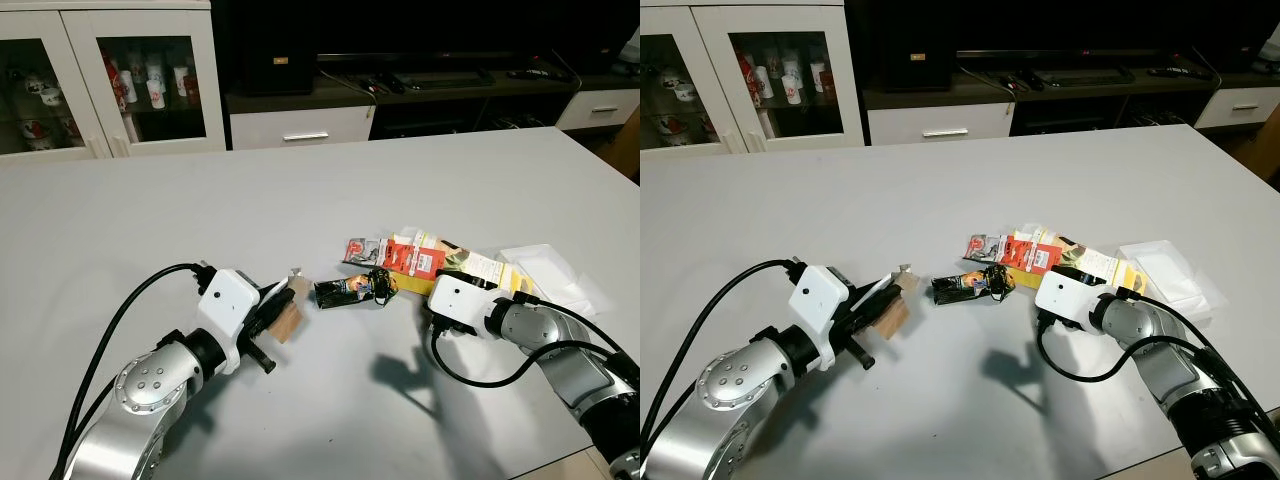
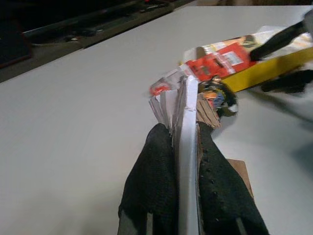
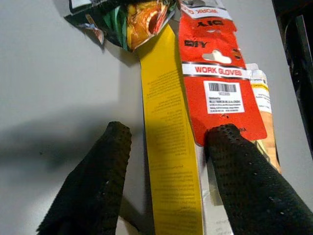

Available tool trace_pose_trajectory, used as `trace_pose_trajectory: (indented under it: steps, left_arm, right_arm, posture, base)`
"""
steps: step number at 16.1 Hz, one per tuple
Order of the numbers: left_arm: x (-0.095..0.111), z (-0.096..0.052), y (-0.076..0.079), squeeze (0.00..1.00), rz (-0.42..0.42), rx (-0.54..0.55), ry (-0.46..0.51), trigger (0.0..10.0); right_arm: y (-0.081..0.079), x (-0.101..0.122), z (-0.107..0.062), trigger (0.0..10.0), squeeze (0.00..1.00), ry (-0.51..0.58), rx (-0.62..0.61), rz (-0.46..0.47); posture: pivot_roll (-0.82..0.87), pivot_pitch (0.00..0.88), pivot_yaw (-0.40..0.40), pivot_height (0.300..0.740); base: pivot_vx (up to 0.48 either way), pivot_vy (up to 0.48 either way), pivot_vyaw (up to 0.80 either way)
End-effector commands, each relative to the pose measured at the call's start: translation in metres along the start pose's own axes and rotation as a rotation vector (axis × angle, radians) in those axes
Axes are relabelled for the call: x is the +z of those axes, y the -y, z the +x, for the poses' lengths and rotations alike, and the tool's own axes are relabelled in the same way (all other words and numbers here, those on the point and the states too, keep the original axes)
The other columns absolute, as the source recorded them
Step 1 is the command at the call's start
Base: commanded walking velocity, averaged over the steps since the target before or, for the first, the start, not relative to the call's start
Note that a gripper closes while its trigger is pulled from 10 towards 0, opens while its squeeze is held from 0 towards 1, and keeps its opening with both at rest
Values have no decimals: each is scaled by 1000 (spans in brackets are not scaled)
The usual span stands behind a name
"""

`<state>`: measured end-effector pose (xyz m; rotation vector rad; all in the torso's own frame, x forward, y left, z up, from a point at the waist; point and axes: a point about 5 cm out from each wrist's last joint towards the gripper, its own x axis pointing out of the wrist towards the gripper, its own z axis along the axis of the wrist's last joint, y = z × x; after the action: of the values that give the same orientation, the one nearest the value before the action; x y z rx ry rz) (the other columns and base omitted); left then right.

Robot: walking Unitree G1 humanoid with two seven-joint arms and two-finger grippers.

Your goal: Picking trash to rubbish bin

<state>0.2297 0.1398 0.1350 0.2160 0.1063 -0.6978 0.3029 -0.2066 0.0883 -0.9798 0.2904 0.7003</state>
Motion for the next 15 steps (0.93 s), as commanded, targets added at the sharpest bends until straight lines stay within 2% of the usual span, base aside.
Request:
trace_pose_trajectory:
  steps: [1, 5, 12, 15]
  left_arm:
    - [8, -1, 5, 0, 7, -48, 40, 10000]
    - [8, -5, 12, 0, 11, -135, 35, 10000]
    - [8, -5, 10, 0, 20, -123, 35, 10000]
    - [8, -4, 9, 0, 23, -118, 37, 10000]
  right_arm:
    - [3, -4, -1, 0, 0, -12, 8, 25]
    - [3, -3, -2, 0, 0, 1, 26, 41]
    - [4, -2, -2, 0, 0, 16, 45, 60]
    - [12, 5, -5, 0, 0, 67, 37, 114]
  posture:
    - [-20, 0, -84, 740]
    - [-20, 0, -86, 740]
    - [-22, 0, -89, 740]
    - [-23, 0, -90, 740]
  base:
    - [0, 0, 0]
    - [0, 0, 0]
    - [0, 0, 0]
    - [0, 0, 0]
